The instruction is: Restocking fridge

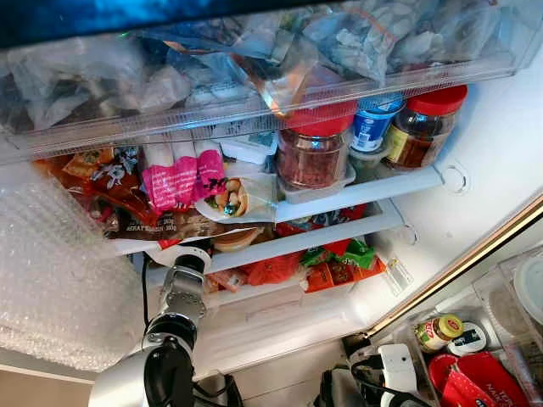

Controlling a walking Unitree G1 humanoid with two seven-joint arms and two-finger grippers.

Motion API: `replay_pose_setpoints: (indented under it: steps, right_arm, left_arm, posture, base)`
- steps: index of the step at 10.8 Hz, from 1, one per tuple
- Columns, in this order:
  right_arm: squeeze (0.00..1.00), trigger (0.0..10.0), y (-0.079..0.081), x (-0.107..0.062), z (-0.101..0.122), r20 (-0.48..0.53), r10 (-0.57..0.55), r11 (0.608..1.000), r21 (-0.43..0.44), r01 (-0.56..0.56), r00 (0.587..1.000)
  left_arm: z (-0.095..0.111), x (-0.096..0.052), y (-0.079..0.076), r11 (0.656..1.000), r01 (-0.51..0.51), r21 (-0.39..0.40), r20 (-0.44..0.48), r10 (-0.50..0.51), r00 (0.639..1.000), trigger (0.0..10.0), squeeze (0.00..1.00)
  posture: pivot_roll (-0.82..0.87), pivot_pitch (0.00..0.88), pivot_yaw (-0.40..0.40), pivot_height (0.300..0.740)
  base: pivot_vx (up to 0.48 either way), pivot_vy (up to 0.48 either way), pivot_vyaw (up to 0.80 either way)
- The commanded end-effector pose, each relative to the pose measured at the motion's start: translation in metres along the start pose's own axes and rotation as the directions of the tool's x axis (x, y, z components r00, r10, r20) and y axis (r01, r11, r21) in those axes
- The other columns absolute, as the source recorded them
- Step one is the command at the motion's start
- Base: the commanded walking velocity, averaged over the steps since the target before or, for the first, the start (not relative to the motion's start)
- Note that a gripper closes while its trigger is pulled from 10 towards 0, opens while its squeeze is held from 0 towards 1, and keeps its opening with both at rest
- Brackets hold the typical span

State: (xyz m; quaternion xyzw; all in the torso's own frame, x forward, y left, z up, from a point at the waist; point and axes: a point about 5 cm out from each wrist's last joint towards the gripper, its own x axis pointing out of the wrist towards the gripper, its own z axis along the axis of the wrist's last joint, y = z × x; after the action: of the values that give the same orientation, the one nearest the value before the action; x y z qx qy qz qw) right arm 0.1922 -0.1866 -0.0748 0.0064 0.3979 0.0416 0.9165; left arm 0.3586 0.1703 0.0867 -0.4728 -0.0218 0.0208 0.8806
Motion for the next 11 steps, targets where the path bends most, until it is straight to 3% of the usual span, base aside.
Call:
replay_pose_setpoints:
  steps: [1, 5, 7, 8, 9, 11]
  right_arm:
    - [0.0, 10.0, 0.0028, -0.0051, -0.021, -0.075, 0.008, 1.0, 0.021, -0.006, 0.997]
    - [0.0, 10.0, 0.0028, -0.0051, -0.021, -0.075, 0.008, 1.0, 0.021, -0.006, 0.997]
    - [0.0, 10.0, 0.0044, -0.0042, -0.0197, -0.077, 0.02, 1.0, 0.02, -0.018, 0.997]
    - [0.0, 10.0, 0.0044, -0.0041, -0.0195, -0.078, 0.02, 1.0, 0.021, -0.018, 0.997]
    - [0.0, 10.0, 0.0043, -0.0041, -0.0195, -0.078, 0.019, 1.0, 0.023, -0.017, 0.997]
    - [0.0, 10.0, 0.0042, -0.0042, -0.0196, -0.078, 0.015, 1.0, 0.024, -0.014, 0.997]
  left_arm:
    - [-0.0003, 0.0013, -0.0008, 1.0, -0.008, 0.009, -0.009, 0.008, 1.0, 10.0, 0.0]
    - [-0.0003, 0.0013, -0.0008, 1.0, -0.008, 0.009, -0.008, 0.008, 1.0, 10.0, 0.0]
    - [-0.0005, -0.0006, 0.0019, 0.998, -0.013, 0.064, -0.018, 0.014, 1.0, 10.0, 0.0]
    - [-0.0006, -0.0006, 0.002, 0.998, -0.015, 0.069, -0.021, 0.017, 1.0, 10.0, 0.32]
    - [-0.0008, -0.0006, 0.0021, 0.998, -0.015, 0.069, -0.023, 0.017, 1.0, 10.0, 1.0]
    - [-0.001, -0.0009, 0.0024, 0.998, -0.013, 0.06, -0.023, 0.014, 1.0, 10.0, 1.0]
  posture:
    - [-0.15, 0.198, 0.002, 0.656]
    - [-0.15, 0.198, 0.002, 0.656]
    - [-0.14, 0.191, 0.006, 0.656]
    - [-0.14, 0.192, 0.006, 0.656]
    - [-0.14, 0.192, 0.006, 0.656]
    - [-0.14, 0.192, 0.006, 0.656]
  base:
    - [0.0, 0.0, 0.0]
    - [0.0, 0.0, 0.0]
    - [0.0, 0.0, 0.0]
    - [0.0, 0.0, 0.0]
    - [0.0, 0.0, 0.0]
    - [0.0, 0.0, 0.0]
